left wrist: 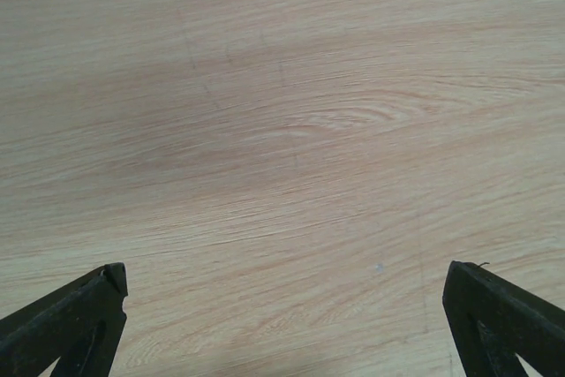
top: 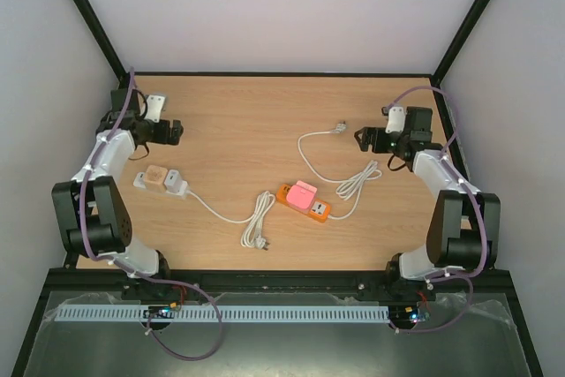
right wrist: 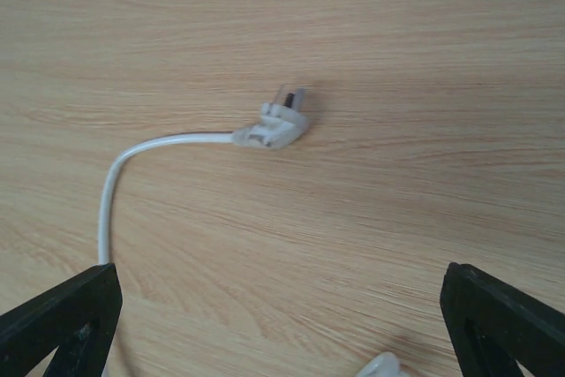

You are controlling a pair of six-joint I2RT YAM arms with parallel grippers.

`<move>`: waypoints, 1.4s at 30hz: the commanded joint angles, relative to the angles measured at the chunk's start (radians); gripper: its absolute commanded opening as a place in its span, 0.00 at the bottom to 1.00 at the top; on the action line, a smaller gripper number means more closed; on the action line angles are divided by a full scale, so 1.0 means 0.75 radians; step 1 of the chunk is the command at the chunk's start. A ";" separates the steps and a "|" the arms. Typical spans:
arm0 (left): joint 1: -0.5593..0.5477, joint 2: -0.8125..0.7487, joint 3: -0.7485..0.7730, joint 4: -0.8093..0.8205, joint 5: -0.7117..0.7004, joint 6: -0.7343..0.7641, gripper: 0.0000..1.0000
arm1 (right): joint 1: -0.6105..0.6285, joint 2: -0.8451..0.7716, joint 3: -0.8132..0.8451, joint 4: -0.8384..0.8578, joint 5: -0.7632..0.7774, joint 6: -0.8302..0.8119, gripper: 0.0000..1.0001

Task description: Pull the plug off the socket

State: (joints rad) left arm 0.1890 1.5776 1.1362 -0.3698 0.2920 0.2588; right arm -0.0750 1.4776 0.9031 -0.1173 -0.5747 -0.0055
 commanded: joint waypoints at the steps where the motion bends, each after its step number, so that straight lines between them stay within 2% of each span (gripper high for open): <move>1: -0.049 -0.099 -0.050 0.033 0.035 0.134 1.00 | 0.022 -0.074 -0.027 0.033 -0.099 -0.100 0.98; 8: -0.178 -0.157 -0.054 -0.287 0.182 0.556 1.00 | 0.035 -0.129 -0.043 0.029 -0.202 -0.175 0.98; 14: -0.431 -0.241 -0.171 -0.417 0.214 0.697 1.00 | 0.038 -0.140 -0.043 0.024 -0.249 -0.201 0.98; 17: -0.608 -0.288 -0.270 -0.402 0.207 0.688 0.99 | 0.038 -0.135 -0.038 0.016 -0.267 -0.209 0.98; 21: -0.808 -0.295 -0.356 -0.342 0.155 0.630 0.93 | 0.038 -0.129 -0.031 0.001 -0.298 -0.218 0.98; 25: -0.917 -0.251 -0.381 -0.267 0.187 0.517 0.87 | 0.040 -0.131 -0.030 -0.007 -0.294 -0.219 0.98; 32: -1.108 -0.163 -0.423 -0.154 0.114 0.401 0.85 | 0.041 -0.144 -0.037 -0.003 -0.285 -0.215 0.98; 39: -1.166 -0.070 -0.450 -0.019 0.005 0.312 0.79 | 0.040 -0.136 -0.040 0.005 -0.272 -0.203 0.98; 42: -1.166 -0.052 -0.467 0.022 -0.033 0.291 0.73 | 0.039 -0.137 -0.043 0.003 -0.267 -0.205 0.98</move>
State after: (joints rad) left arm -0.6849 1.5230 0.8089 -0.4198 0.3195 0.5205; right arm -0.0517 1.3933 0.8810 -0.1219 -0.7788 -0.1543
